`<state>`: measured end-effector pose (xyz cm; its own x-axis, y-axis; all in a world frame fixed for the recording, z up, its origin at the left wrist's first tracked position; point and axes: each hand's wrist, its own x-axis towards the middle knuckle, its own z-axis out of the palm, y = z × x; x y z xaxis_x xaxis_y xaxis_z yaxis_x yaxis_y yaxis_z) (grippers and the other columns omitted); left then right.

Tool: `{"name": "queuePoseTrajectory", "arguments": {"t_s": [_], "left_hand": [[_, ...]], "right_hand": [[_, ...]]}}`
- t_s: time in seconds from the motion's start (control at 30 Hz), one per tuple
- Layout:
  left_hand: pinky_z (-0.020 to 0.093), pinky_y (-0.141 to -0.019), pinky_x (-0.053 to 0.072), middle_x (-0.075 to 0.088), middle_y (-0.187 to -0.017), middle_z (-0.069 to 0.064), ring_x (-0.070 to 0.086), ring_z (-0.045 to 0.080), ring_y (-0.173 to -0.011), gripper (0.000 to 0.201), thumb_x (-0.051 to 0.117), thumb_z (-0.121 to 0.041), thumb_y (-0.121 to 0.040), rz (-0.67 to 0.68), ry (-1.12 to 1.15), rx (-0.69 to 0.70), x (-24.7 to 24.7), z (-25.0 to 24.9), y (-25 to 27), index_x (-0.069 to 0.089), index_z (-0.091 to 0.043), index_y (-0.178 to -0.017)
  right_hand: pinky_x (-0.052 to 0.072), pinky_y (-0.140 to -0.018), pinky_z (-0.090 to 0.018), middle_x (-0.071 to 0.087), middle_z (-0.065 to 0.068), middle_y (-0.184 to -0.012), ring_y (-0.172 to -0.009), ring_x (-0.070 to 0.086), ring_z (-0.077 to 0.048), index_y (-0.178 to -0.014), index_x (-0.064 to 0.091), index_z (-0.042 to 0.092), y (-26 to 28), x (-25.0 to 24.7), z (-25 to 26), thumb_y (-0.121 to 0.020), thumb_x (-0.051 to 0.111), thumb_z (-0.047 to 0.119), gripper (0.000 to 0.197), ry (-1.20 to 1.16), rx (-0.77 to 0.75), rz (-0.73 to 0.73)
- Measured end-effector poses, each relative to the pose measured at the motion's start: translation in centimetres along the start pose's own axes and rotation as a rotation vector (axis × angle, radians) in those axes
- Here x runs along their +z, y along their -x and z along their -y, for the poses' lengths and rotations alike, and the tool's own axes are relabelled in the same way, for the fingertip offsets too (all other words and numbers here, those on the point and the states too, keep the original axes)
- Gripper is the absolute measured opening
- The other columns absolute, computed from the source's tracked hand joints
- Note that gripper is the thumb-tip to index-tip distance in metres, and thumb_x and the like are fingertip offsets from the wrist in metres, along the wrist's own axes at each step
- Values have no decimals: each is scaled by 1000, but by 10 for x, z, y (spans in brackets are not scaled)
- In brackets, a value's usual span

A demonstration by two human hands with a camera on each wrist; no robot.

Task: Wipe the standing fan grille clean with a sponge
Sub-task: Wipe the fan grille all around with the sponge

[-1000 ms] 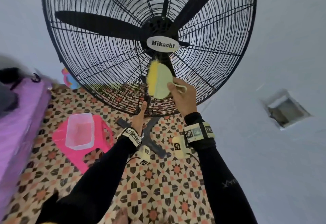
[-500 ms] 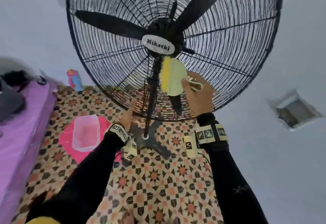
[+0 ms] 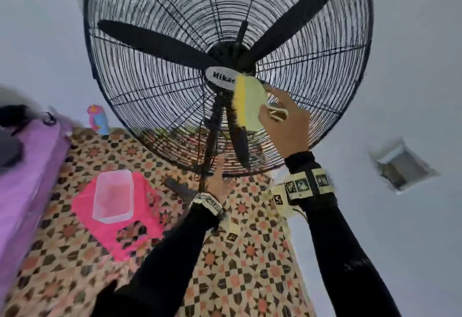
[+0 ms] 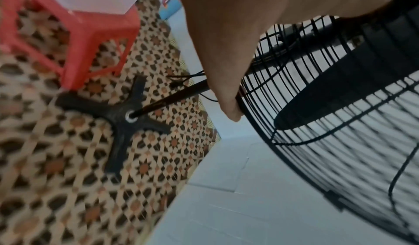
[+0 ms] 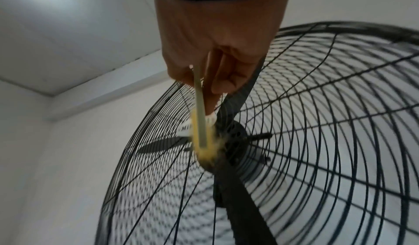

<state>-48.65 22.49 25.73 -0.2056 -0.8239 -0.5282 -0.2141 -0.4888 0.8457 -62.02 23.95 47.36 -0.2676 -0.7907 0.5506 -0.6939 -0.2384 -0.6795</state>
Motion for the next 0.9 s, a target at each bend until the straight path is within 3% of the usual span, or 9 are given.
{"name": "queuePoseTrajectory", "arguments": {"t_s": [0.1, 0.17, 0.23, 0.37, 0.47, 0.57, 0.63, 0.73, 0.9], "left_hand": [[45, -108, 51, 67, -136, 16, 65, 31, -118, 113, 82, -87, -50, 143, 302, -76, 0, 13, -22, 60, -27, -143], [38, -107, 48, 73, -120, 1, 62, 24, -115, 97, 74, -80, -56, 112, 385, -72, -7, -5, 1, 60, -28, -138], [41, -110, 50, 80, -93, 2, 68, 29, -110, 76, 70, -78, -61, 152, 520, -118, -14, -14, 13, 64, -27, -117], [48, -106, 55, 78, -111, 12, 68, 34, -120, 107, 79, -85, -51, 160, 565, -122, -18, -8, 2, 64, -20, -135], [46, -110, 51, 78, -106, 10, 69, 33, -118, 67, 70, -76, -73, 151, 597, -104, -19, -12, 10, 72, -20, -111], [43, -107, 54, 73, -122, 11, 72, 29, -111, 85, 70, -78, -68, 173, 594, -102, -20, -9, 4, 62, -23, -132], [43, -107, 54, 73, -123, 10, 73, 27, -109, 89, 71, -79, -63, 184, 622, -79, -19, -7, 1, 62, -23, -132], [46, -110, 51, 75, -120, 11, 71, 30, -115, 93, 75, -79, -61, 161, 633, -88, -16, -2, -3, 65, -21, -133], [50, -111, 50, 71, -131, 11, 68, 34, -120, 111, 83, -86, -53, 119, 611, -114, -13, 8, -17, 63, -18, -138]], "right_hand": [[63, -71, -40, 73, 6, -106, -70, 68, -34, -144, 55, 36, 5, 3, -10, -98, 62, 25, 48, 59, -49, 143], [63, -66, -30, 74, -2, -117, -64, 68, -32, -142, 57, 34, 11, -1, -15, -96, 63, 23, 48, 123, 14, 285], [57, -55, -25, 77, -5, -99, -51, 59, -20, -136, 64, 31, 13, -5, -13, -92, 65, 24, 44, 214, 36, 392], [60, -54, -36, 74, -6, -85, -54, 66, -31, -143, 54, 33, 10, 1, 2, -98, 61, 27, 46, 130, -46, 264], [59, -52, -39, 73, -9, -79, -54, 64, -32, -146, 52, 30, 8, 2, -5, -99, 60, 26, 48, 223, -63, 270], [61, -69, -39, 74, -14, -95, -54, 65, -19, -137, 62, 32, 14, -3, -12, -89, 64, 32, 48, 363, -8, 470], [61, -62, -35, 74, -15, -88, -52, 64, -22, -141, 57, 31, 14, -6, -7, -93, 63, 31, 49, 315, -74, 425], [42, -43, -13, 56, -4, -55, -39, 44, -15, -152, 42, 33, 11, -6, -3, -105, 55, 31, 49, 264, -233, 292], [25, -44, -18, 30, 7, -49, -40, 21, -10, -151, 46, 22, 31, 0, -19, -102, 54, 24, 50, 461, -193, 390]]}}
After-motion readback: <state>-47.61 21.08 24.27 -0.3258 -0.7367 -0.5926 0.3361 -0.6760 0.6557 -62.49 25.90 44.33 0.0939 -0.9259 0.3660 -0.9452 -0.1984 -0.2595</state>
